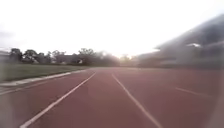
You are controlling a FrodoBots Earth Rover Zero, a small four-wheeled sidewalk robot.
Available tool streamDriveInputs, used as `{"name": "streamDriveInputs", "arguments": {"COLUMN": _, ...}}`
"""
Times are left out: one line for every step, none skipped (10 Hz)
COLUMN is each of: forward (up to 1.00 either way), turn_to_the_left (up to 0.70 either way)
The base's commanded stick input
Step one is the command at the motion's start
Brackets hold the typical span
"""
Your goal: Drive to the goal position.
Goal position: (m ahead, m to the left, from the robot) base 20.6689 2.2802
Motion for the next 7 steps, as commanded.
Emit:
{"name": "streamDriveInputs", "arguments": {"forward": 0.7, "turn_to_the_left": -0.09}}
{"name": "streamDriveInputs", "arguments": {"forward": 0.7, "turn_to_the_left": 0.0}}
{"name": "streamDriveInputs", "arguments": {"forward": 0.7, "turn_to_the_left": 0.0}}
{"name": "streamDriveInputs", "arguments": {"forward": 0.7, "turn_to_the_left": 0.0}}
{"name": "streamDriveInputs", "arguments": {"forward": 0.7, "turn_to_the_left": 0.0}}
{"name": "streamDriveInputs", "arguments": {"forward": 0.7, "turn_to_the_left": 0.0}}
{"name": "streamDriveInputs", "arguments": {"forward": 0.7, "turn_to_the_left": 0.0}}
